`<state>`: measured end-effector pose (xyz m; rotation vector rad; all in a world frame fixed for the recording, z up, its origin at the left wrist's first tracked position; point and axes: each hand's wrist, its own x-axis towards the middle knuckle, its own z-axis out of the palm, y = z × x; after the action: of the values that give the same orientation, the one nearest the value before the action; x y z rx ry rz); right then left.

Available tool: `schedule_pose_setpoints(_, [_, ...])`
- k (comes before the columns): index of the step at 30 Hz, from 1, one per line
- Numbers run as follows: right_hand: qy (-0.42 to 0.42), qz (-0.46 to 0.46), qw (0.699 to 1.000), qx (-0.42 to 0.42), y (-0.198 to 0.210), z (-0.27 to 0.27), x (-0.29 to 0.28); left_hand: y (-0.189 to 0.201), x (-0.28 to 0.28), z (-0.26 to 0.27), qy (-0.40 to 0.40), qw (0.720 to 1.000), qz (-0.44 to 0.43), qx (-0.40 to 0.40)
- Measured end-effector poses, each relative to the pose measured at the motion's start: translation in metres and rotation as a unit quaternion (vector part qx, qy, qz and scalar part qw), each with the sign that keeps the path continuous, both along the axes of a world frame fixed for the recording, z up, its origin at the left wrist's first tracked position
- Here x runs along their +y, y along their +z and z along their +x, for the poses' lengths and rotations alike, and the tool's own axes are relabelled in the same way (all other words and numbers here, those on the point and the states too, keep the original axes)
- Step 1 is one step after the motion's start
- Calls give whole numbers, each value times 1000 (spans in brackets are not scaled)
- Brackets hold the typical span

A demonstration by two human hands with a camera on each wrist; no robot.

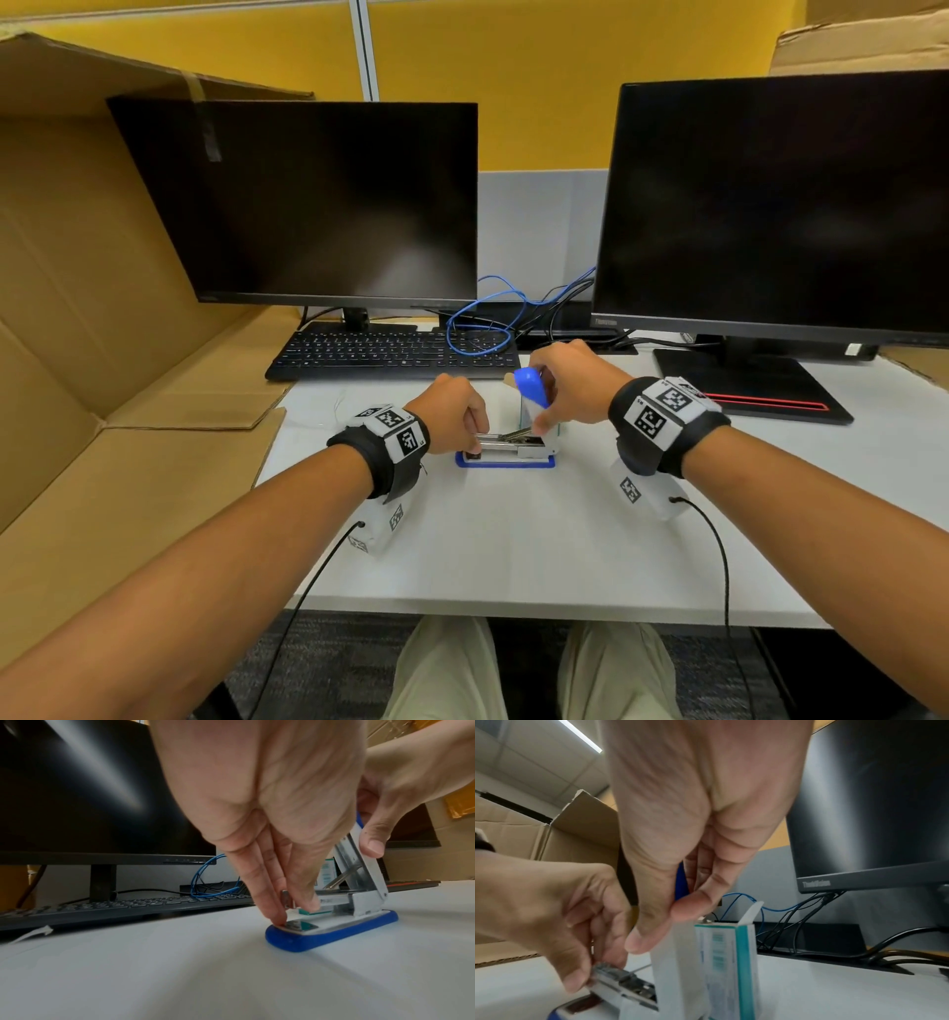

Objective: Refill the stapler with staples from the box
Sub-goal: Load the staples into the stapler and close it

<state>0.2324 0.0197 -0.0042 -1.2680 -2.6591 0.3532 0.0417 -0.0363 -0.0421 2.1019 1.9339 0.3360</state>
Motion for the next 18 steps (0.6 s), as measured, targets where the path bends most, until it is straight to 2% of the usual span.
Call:
schedule_pose_setpoints(6, [31,-7,999,-12,-11,-22,-8,-7,1,-4,24,999,17,-32])
schedule_pose_setpoints(12, [55,8,998,-40,-21,-34,-7,-7,-3,-14,34,993,-27,-107])
schedule_pose_setpoints(18, [74,13,995,-63,-25,-39,-3,-7,-1,-11,23,997,-7,-68])
